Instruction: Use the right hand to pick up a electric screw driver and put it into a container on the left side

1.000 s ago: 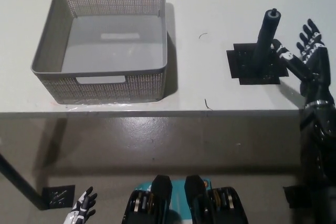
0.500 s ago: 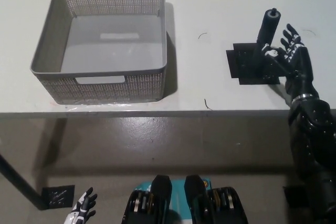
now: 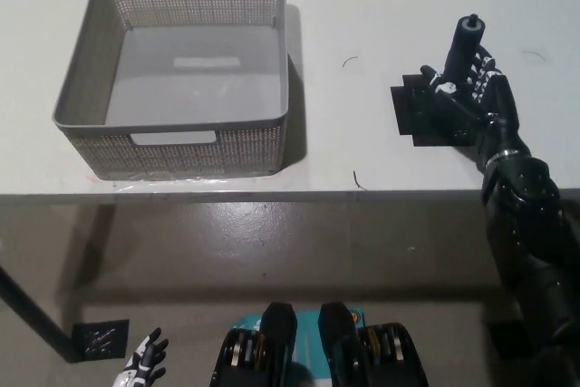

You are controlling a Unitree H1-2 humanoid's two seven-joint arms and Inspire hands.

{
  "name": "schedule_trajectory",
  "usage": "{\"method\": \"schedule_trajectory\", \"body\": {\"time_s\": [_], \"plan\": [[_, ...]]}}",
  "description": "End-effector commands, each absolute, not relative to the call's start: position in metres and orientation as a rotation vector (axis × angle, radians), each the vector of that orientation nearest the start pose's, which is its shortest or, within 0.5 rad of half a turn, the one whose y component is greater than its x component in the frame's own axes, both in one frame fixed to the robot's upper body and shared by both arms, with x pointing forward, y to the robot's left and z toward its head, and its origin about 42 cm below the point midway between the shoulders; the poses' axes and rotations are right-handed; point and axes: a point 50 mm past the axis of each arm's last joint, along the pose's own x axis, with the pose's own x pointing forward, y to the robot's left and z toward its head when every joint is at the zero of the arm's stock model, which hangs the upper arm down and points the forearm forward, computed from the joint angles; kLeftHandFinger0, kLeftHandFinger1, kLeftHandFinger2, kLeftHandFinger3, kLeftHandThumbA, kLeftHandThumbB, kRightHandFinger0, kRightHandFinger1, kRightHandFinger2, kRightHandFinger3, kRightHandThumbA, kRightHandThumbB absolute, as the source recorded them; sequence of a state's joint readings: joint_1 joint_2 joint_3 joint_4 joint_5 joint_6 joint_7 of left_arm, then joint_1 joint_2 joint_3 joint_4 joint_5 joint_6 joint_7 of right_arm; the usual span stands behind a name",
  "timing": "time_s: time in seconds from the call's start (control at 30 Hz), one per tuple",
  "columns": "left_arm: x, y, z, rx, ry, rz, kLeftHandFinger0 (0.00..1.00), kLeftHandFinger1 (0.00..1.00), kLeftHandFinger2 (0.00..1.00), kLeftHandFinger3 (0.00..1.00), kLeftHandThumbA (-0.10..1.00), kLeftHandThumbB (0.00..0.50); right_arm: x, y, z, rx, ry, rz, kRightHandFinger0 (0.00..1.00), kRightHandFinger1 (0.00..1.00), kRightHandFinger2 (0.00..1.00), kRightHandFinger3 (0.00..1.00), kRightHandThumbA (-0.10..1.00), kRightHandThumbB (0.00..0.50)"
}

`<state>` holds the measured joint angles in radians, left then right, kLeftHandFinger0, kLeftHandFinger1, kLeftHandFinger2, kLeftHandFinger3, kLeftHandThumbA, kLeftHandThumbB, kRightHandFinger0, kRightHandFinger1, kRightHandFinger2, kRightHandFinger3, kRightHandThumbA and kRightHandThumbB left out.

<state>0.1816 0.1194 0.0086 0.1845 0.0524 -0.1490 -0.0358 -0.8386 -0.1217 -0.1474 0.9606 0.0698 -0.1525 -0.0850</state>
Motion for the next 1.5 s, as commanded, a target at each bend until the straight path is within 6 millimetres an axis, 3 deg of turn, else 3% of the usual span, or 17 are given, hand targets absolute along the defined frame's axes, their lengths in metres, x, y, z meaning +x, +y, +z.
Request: {"method": "schedule_trajectory", "body": {"time_s": [0.0, 0.2, 0.23, 0.27, 0.3, 0.33, 0.37, 0.4, 0.47, 0.57, 0.7, 0.77, 0.87, 0.9, 1.07, 1.17, 1.47], "plan": [[0.203, 0.266, 0.017, 0.17, 0.177, -0.027, 1.0, 1.0, 1.0, 1.0, 1.0, 0.053, 0.55, -0.223, 0.233, -0.039, -0.148, -0.085, 1.0, 1.0, 1.0, 1.0, 0.92, 0.421], [0.2, 0.267, 0.015, 0.16, 0.172, -0.039, 1.0, 1.0, 1.0, 1.0, 1.0, 0.065, 0.565, -0.224, 0.24, -0.012, -0.085, -0.101, 1.0, 1.0, 1.0, 1.0, 0.81, 0.424], [0.199, 0.266, 0.015, 0.161, 0.176, -0.049, 1.0, 1.0, 1.0, 1.0, 1.0, 0.07, 0.567, -0.226, 0.243, -0.005, -0.069, -0.117, 1.0, 1.0, 1.0, 1.0, 0.7, 0.346], [0.199, 0.264, 0.014, 0.161, 0.176, -0.052, 1.0, 1.0, 1.0, 1.0, 1.0, 0.071, 0.571, -0.227, 0.248, -0.018, -0.052, -0.159, 1.0, 1.0, 1.0, 1.0, 0.66, 0.41], [0.197, 0.263, 0.014, 0.161, 0.177, -0.057, 1.0, 1.0, 1.0, 1.0, 1.0, 0.073, 0.572, -0.228, 0.251, -0.032, -0.04, -0.209, 0.75, 0.73, 0.76, 1.0, 0.42, 0.422], [0.196, 0.262, 0.014, 0.16, 0.177, -0.061, 1.0, 1.0, 1.0, 1.0, 1.0, 0.072, 0.574, -0.23, 0.256, -0.055, -0.039, -0.302, 0.19, 0.13, 0.34, 0.87, 0.15, 0.326], [0.197, 0.261, 0.014, 0.159, 0.174, -0.065, 1.0, 1.0, 1.0, 1.0, 1.0, 0.07, 0.575, -0.23, 0.261, -0.081, -0.057, -0.385, 0.01, 0.02, 0.17, 0.33, -0.06, 0.321], [0.198, 0.261, 0.015, 0.16, 0.171, -0.065, 1.0, 1.0, 1.0, 1.0, 1.0, 0.068, 0.575, -0.23, 0.263, -0.094, -0.065, -0.401, 0.0, 0.0, 0.16, 0.25, -0.09, 0.307], [0.205, 0.262, 0.02, 0.167, 0.157, -0.065, 1.0, 1.0, 1.0, 1.0, 1.0, 0.061, 0.578, -0.227, 0.273, -0.135, -0.082, -0.391, 0.0, 0.0, 0.17, 0.11, -0.1, 0.193], [0.21, 0.264, 0.022, 0.177, 0.143, -0.071, 1.0, 1.0, 1.0, 1.0, 1.0, 0.071, 0.58, -0.216, 0.278, -0.119, -0.109, -0.376, 0.0, 0.0, 0.4, 0.41, -0.1, 0.186], [0.207, 0.265, 0.023, 0.183, 0.157, -0.07, 1.0, 1.0, 1.0, 1.0, 1.0, 0.07, 0.578, -0.207, 0.273, -0.108, -0.103, -0.371, 0.0, 0.0, 0.43, 0.45, -0.1, 0.177], [0.205, 0.265, 0.023, 0.188, 0.162, -0.073, 1.0, 1.0, 1.0, 1.0, 1.0, 0.07, 0.577, -0.206, 0.271, -0.104, -0.108, -0.38, 0.0, 0.02, 0.5, 0.56, -0.1, 0.16], [0.205, 0.267, 0.022, 0.184, 0.166, -0.074, 1.0, 1.0, 1.0, 1.0, 1.0, 0.06, 0.576, -0.205, 0.272, -0.091, -0.134, -0.406, 0.07, 0.0, 0.45, 0.54, -0.1, 0.153], [0.206, 0.267, 0.021, 0.182, 0.161, -0.071, 1.0, 1.0, 1.0, 1.0, 1.0, 0.061, 0.576, -0.205, 0.273, -0.085, -0.137, -0.405, 0.0, 0.0, 0.46, 0.56, -0.1, 0.145], [0.203, 0.267, 0.018, 0.179, 0.167, -0.065, 1.0, 1.0, 1.0, 1.0, 1.0, 0.057, 0.577, -0.202, 0.276, -0.093, -0.142, -0.417, 0.0, 0.0, 0.47, 0.61, -0.1, 0.144], [0.198, 0.266, 0.016, 0.174, 0.178, -0.063, 1.0, 1.0, 1.0, 1.0, 1.0, 0.057, 0.578, -0.197, 0.28, -0.075, -0.154, -0.409, 0.0, 0.06, 0.57, 0.63, -0.1, 0.135], [0.196, 0.265, 0.012, 0.169, 0.182, -0.057, 1.0, 1.0, 1.0, 1.0, 1.0, 0.059, 0.581, -0.15, 0.329, -0.115, -0.336, -0.32, 0.0, 0.17, 0.62, 0.67, -0.1, 0.131]]}}
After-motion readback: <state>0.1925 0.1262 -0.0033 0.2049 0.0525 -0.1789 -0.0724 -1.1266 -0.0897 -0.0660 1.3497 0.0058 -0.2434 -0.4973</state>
